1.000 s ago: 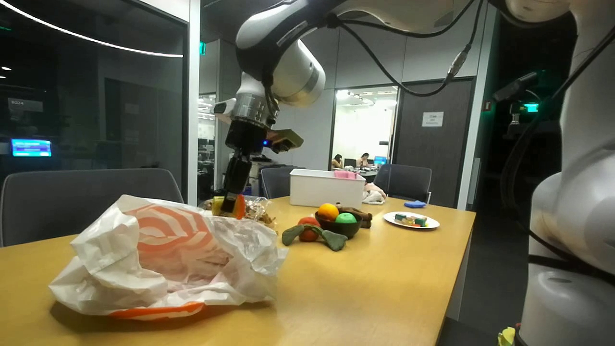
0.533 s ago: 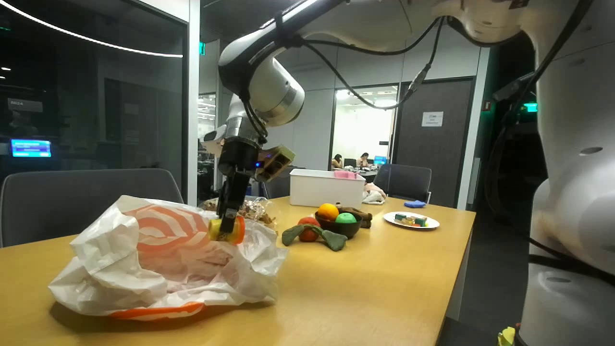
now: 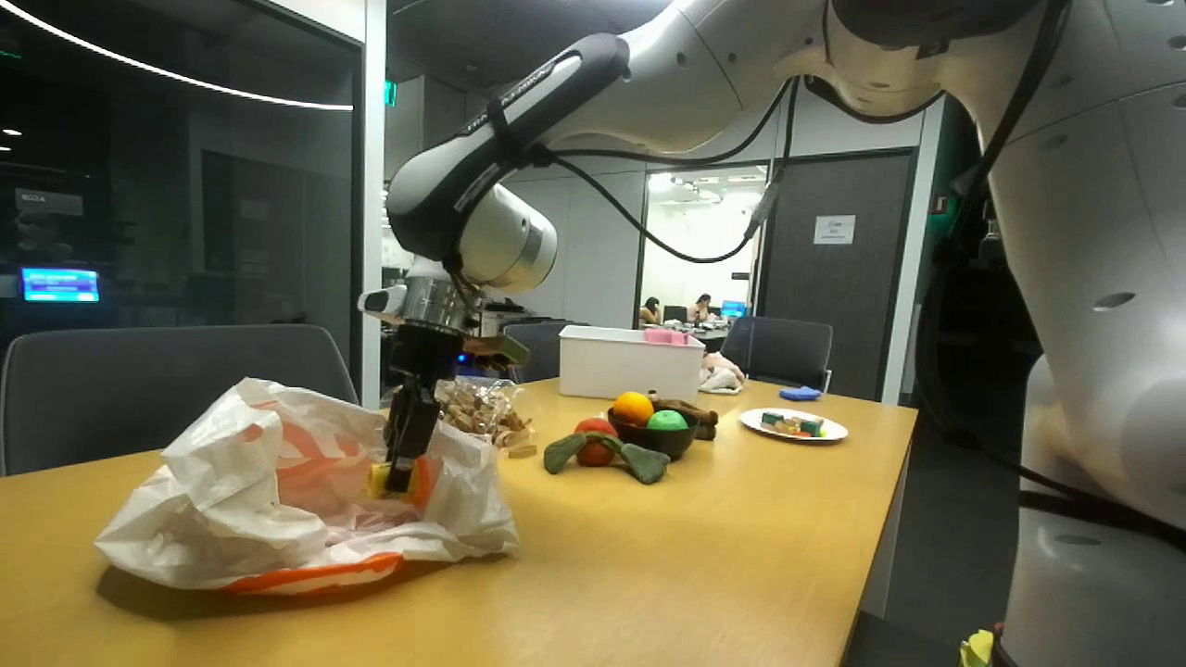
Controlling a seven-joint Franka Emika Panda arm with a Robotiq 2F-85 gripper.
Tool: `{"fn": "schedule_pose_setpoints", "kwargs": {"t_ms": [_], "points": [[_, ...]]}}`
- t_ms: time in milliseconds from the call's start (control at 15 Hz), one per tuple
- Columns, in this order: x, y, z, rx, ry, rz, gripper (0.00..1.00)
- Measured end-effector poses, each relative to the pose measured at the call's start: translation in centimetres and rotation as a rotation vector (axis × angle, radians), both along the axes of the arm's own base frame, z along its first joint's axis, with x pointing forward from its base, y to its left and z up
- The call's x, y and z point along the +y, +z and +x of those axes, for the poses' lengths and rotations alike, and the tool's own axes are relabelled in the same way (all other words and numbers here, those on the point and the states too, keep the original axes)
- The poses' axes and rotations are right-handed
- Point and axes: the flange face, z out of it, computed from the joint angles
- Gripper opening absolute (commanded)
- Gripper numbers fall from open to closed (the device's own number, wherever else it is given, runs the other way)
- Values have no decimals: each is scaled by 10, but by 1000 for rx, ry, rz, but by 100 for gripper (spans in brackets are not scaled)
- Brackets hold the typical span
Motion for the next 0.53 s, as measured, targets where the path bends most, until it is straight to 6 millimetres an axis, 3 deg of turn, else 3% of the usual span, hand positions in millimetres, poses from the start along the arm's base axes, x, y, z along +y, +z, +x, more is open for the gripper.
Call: {"fn": "schedule_pose_setpoints", "kwargs": {"t_ms": [533], "points": [[-20, 9, 26, -352, 0, -258, 18]]}}
